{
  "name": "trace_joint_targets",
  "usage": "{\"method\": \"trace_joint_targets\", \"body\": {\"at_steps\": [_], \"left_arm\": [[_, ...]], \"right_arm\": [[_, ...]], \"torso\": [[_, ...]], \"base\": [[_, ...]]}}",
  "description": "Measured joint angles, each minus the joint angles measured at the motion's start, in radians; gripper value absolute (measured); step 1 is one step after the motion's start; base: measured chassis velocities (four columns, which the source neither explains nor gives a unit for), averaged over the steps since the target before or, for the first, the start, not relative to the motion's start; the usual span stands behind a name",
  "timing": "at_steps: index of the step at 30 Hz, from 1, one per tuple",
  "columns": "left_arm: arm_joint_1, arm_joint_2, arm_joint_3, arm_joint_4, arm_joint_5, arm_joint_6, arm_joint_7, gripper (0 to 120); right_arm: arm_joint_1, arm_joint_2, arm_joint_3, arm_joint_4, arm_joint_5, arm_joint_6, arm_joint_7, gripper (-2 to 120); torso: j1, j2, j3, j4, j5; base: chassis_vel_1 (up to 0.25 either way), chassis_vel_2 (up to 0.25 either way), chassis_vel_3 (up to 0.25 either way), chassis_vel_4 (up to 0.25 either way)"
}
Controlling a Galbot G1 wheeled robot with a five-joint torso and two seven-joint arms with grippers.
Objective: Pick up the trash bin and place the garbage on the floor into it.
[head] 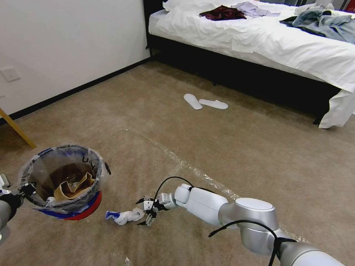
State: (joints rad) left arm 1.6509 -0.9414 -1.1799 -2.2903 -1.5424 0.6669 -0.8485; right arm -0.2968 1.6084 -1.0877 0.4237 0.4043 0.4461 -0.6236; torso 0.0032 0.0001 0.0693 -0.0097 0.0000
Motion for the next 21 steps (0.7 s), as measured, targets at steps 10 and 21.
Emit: {"method": "trace_joint_targets", "body": {"at_steps": [10,21], "left_arm": [[-0.002,0.0,0.005,-0.002,0.002,0.0,0.0,0],[-0.004,0.0,0.009,-0.002,0.005,-0.001,0.0,0]], "right_arm": [[-0.014,0.0,0.0,-0.008,0.012,-0.001,0.018,100],[-0.008,0.0,-0.006,-0.002,0.045,0.0,0.01,100]], "torso": [[0.0,0.0,0.0,0.0001,0.0],[0.0,0.0,0.0,0.0001,0.0]], "base": [[0.0,0.0,0.0,0.0],[0.0,0.0,0.0,0.0]]}}
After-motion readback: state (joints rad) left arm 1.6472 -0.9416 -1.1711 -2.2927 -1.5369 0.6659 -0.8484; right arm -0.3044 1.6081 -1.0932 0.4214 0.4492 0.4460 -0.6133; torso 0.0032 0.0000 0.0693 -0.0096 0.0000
